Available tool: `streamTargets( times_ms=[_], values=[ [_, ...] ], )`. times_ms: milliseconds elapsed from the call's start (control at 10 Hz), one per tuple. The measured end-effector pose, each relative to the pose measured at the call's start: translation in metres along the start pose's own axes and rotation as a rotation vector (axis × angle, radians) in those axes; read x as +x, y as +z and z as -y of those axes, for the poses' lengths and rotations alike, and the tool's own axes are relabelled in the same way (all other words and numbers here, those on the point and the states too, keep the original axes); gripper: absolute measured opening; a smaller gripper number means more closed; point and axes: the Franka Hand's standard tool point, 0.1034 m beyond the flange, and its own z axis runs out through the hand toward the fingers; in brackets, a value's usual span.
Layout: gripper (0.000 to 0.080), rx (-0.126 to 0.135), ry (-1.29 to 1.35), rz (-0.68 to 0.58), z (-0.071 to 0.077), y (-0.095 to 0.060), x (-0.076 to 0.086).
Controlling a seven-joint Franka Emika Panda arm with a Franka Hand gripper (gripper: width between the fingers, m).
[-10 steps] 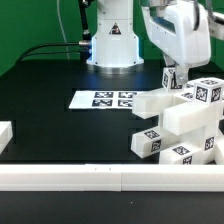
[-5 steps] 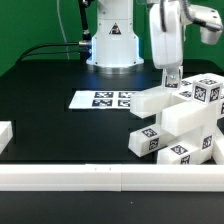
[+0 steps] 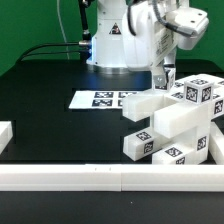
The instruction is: Assemble chair
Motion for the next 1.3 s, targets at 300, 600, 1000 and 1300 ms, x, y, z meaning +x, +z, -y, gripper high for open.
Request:
streamTargets(
  times_ms=[300, 600, 1000, 1300],
  values=[
    [0.0282, 0.011, 0.144, 0.030, 0.000, 0.001, -0.008],
    [0.0282, 0.018, 0.152, 0.068, -0.006, 0.005, -0.018],
    [0.0637, 0.009, 0.065, 0.062, -0.007, 0.006, -0.016],
    [0.0649, -0.085, -0.354, 0.059, -0.011, -0.002, -0.014]
  ],
)
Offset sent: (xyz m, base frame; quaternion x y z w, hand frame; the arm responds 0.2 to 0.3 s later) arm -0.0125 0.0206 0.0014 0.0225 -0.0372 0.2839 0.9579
